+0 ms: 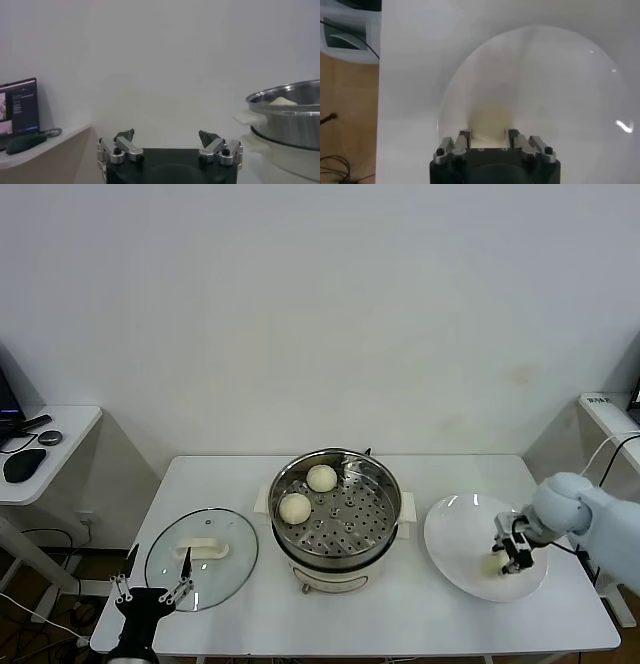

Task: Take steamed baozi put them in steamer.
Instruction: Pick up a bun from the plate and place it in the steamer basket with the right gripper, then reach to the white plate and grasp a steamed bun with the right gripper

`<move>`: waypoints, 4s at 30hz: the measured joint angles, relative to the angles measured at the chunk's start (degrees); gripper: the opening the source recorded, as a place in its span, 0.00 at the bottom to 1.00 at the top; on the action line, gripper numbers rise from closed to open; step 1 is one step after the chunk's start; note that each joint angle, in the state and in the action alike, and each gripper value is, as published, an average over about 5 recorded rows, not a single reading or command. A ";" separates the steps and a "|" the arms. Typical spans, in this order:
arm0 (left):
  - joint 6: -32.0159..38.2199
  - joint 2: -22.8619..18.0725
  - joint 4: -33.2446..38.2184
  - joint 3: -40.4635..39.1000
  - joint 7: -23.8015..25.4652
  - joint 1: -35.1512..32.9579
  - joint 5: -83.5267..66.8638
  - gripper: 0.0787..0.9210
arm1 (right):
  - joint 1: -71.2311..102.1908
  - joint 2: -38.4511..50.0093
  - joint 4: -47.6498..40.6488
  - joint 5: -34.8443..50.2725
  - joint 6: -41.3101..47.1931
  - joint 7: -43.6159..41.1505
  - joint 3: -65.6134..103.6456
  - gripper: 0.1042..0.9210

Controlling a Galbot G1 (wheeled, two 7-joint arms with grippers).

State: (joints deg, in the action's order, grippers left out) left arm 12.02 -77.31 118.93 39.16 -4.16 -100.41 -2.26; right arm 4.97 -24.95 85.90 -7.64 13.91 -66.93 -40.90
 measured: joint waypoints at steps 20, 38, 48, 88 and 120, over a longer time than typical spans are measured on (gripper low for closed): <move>0.41 0.26 0.10 0.16 0.12 0.85 -0.57 0.88 | -34.69 -15.50 5.72 13.99 -8.20 -2.94 -16.75 0.38; 1.27 -0.53 -0.34 2.09 0.07 0.00 -0.76 0.88 | -35.40 -33.06 4.25 7.47 -28.41 0.98 -29.54 0.41; 1.53 -0.69 -0.44 2.40 0.03 -0.13 -0.71 0.88 | -32.52 -35.82 2.25 0.71 -35.84 2.46 -30.44 0.45; 1.74 0.55 -0.75 0.18 0.11 1.26 0.01 0.88 | -34.09 -6.55 11.87 5.77 -10.19 0.86 -22.95 0.88; 1.54 0.01 -1.02 0.25 0.17 0.52 0.36 0.88 | 10.21 0.89 -9.32 -7.12 -3.54 4.27 12.38 0.88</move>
State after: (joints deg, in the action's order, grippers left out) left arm 13.56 -77.30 117.91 39.41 -3.99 -99.89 -1.90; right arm 15.18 -24.06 76.58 -14.76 10.37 -62.66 -28.53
